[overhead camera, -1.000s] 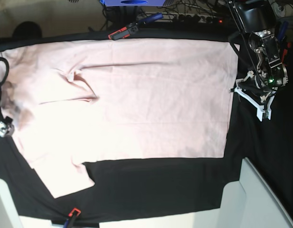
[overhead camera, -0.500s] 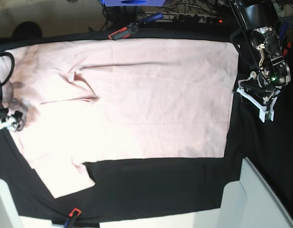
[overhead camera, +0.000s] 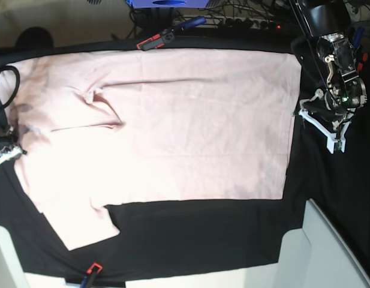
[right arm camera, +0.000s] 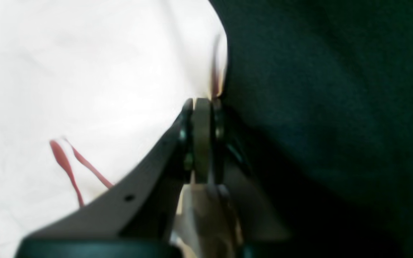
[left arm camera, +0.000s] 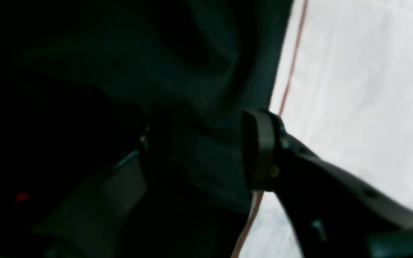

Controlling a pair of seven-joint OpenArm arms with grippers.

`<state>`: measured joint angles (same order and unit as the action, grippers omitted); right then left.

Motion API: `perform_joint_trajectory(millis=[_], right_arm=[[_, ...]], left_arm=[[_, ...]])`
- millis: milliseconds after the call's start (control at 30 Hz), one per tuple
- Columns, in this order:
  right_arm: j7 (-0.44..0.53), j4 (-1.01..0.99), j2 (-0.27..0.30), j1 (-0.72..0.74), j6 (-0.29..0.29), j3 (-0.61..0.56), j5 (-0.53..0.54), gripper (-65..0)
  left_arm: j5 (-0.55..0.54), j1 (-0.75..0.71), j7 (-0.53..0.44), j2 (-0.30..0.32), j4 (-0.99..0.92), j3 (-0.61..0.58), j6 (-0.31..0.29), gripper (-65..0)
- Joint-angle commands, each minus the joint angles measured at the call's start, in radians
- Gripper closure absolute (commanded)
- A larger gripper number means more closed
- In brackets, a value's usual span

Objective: Fold the T-shirt properly
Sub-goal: 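Move the left gripper along the shirt side edge to its middle, then lower the left gripper and pinch the shirt side edge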

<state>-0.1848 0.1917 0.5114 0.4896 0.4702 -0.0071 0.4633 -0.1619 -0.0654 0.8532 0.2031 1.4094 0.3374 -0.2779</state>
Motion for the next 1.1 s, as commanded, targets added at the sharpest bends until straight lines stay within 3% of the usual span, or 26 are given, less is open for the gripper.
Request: perform_joint_trajectory(millis=[0, 133, 200, 767, 967, 1067], right_arm=[[0.017, 0.01, 0.02, 0.022, 0.003, 0.0, 0.005, -0.7], [0.015, 0.01, 0.019, 0.021, 0.003, 0.0, 0.005, 0.0], [0.014, 0.01, 0.019, 0.021, 0.003, 0.0, 0.005, 0.0], [0.009, 0.012, 0.017, 0.004, 0.008, 0.002, 0.005, 0.0], [0.009, 0.012, 0.019, 0.001, 0.008, 0.006, 0.005, 0.0], [0.008, 0.012, 0.023, -0.001, 0.008, 0.006, 0.005, 0.0]], left_arm=[[0.0, 0.031, -0.016, 0.016, 0.017, -0.001, 0.004, -40.3], [0.005, 0.077, -0.016, 0.017, 0.006, -0.001, 0.004, -56.9], [0.005, 0.098, -0.016, 0.017, 0.001, -0.001, 0.004, -61.6], [0.009, 0.37, -0.018, -0.004, -0.37, -0.002, 0.004, -61.6], [0.008, 0.445, -0.05, -0.003, -0.549, -0.195, 0.006, -61.6], [0.002, 0.447, -0.113, -0.006, -0.611, -0.209, 0.009, -61.6]])
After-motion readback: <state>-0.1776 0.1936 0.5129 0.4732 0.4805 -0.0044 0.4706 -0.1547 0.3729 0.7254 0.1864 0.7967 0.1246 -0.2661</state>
